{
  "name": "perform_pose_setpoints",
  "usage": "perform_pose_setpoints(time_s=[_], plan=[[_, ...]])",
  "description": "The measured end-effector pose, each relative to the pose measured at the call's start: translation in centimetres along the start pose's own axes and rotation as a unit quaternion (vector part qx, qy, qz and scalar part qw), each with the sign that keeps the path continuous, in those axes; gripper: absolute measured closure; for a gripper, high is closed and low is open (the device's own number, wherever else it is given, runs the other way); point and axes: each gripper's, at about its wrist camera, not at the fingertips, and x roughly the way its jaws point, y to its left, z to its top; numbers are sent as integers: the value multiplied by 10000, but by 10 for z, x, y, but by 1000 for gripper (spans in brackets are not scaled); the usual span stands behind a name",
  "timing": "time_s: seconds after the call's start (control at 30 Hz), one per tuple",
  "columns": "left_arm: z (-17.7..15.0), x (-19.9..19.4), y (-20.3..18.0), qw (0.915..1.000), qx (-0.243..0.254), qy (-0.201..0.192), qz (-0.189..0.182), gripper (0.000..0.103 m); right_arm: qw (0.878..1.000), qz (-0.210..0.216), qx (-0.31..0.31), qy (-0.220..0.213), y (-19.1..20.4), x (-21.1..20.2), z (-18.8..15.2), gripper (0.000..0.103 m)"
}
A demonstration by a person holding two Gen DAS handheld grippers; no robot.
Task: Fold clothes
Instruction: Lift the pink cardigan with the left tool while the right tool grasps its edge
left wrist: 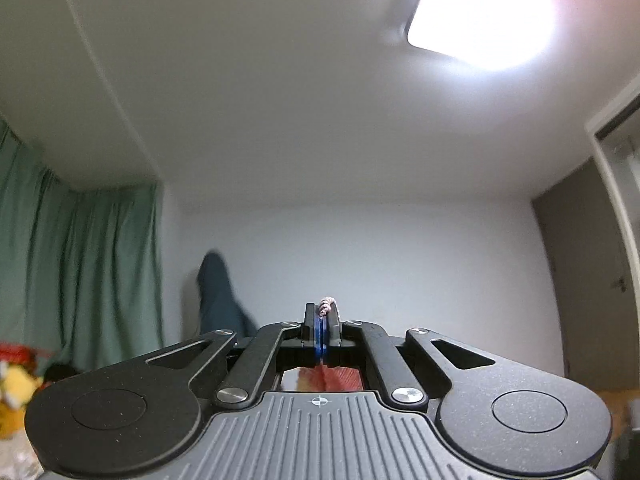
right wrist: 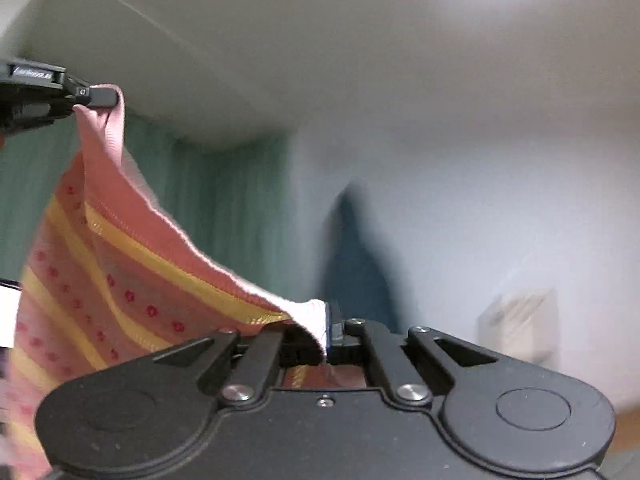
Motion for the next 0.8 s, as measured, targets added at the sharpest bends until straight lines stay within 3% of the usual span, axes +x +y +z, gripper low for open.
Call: perform_pose_setpoints(time_s=[0.07, 0.13, 0.3, 0.43, 0.63, 0.8], plan=[[6, 10, -7, 9998, -128, -167, -34, 103, 9962, -582, -492, -430, -11, -12, 29, 101], [5, 19, -9, 9992, -266, -287, -31, 103, 9907, -896, -713, -730, -26, -21, 59, 101], [-22, 36, -4, 9962, -863, -55, -67, 102, 9830, -991, -1452, -534, -40, -25, 104, 101], [-47, 37, 1, 9938, -1097, 165, -7, 102, 9681, -1286, -2000, -793, -36, -46, 113, 101], [-34, 14, -19, 9938, -1061, -225, -247, 102, 9457, -1736, -2397, -1344, -35, -83, 111, 101], [-30, 39, -39, 9949, -947, -277, -202, 102, 9492, -1853, -2208, -1261, -48, -56, 87, 100]])
